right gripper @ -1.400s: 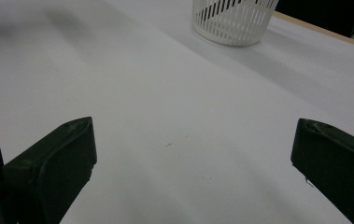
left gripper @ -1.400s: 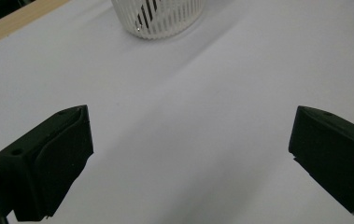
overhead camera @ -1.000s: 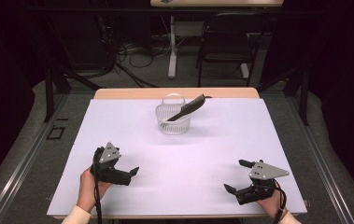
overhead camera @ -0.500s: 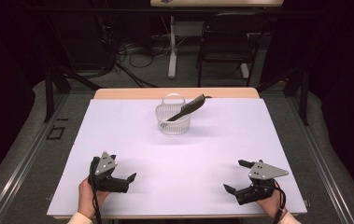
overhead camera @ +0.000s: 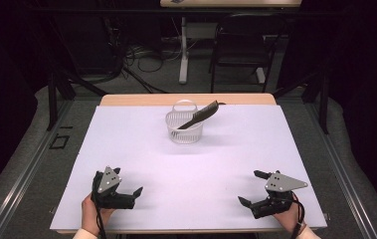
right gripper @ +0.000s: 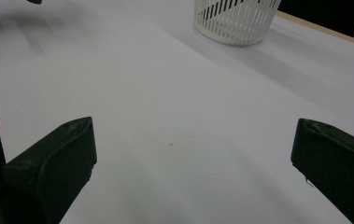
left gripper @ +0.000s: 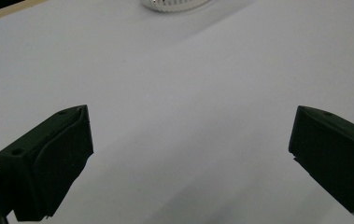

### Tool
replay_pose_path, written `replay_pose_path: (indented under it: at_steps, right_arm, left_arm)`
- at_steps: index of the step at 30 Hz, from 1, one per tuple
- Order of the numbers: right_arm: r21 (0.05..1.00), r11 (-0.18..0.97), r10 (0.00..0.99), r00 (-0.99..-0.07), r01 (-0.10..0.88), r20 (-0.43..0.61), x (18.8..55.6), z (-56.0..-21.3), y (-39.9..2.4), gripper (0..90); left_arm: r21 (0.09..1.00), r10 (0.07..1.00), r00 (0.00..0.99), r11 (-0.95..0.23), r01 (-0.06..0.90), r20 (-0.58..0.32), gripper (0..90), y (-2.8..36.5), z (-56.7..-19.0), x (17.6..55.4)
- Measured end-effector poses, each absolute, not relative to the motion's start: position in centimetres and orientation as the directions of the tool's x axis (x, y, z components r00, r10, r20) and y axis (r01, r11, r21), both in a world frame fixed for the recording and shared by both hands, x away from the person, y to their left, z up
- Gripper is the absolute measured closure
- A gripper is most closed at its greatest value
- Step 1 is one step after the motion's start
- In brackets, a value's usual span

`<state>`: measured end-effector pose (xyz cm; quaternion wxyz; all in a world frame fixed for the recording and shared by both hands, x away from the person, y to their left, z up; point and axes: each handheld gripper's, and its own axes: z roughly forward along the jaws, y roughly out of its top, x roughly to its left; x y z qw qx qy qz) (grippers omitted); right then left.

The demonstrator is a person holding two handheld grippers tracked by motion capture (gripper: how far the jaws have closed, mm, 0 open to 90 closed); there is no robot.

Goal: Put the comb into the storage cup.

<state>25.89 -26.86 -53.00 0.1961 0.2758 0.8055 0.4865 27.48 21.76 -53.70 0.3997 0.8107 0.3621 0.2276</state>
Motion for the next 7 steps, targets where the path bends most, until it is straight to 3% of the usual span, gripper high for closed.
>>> replay_pose_path:
  at_steps: [7]
  right_arm:
    - [0.892, 0.377, 0.63, -0.775, 0.251, -0.048, 25.88, -52.98, -26.8, 0.0]
  left_arm:
    - [0.806, 0.757, 0.649, -0.43, 0.407, 0.077, 0.0, 21.59, -53.69, 27.48]
